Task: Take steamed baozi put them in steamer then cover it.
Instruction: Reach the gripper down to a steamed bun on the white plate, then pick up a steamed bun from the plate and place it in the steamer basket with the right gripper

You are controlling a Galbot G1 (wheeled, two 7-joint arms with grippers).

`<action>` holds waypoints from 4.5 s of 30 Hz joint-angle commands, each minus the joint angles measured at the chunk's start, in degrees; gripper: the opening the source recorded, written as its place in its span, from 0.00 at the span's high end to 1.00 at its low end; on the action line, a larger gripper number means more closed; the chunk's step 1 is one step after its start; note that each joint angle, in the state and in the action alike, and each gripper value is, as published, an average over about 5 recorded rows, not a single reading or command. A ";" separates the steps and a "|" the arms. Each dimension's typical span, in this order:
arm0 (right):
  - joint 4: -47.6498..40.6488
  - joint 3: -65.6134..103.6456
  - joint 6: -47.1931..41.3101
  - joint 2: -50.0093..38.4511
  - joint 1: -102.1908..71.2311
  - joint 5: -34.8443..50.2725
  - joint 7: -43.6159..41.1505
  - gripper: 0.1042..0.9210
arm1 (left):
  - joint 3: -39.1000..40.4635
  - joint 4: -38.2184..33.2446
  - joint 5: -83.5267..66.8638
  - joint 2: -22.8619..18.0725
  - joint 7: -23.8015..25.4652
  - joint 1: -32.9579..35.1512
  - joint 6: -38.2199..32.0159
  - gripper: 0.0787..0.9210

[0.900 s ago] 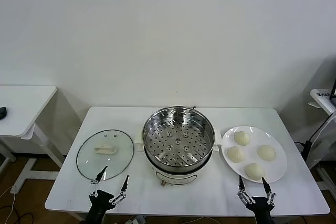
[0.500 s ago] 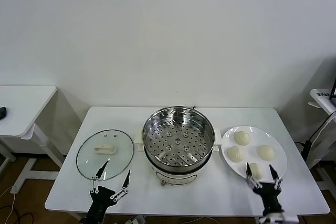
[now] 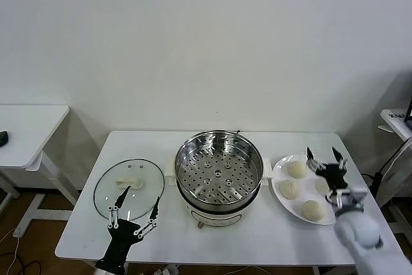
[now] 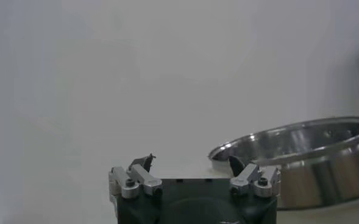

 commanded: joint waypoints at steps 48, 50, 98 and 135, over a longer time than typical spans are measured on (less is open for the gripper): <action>-50.25 -53.20 2.22 10.68 57.23 -50.03 -68.82 0.12 | -0.38 -3.12 0.56 -3.34 -0.85 3.06 -1.86 0.12; -50.90 -52.89 2.42 11.14 57.03 -50.43 -68.62 0.12 | -0.37 -3.07 0.59 -3.35 -0.83 3.13 -1.99 0.12; -16.20 -75.66 32.06 13.09 87.39 -43.96 -71.02 0.35 | -0.30 -5.11 0.47 -2.63 -1.52 3.13 -2.51 0.12; -19.65 -75.91 33.16 27.23 72.70 -59.52 -70.04 0.37 | -1.01 -4.63 0.16 -2.76 -1.90 2.97 -3.55 0.12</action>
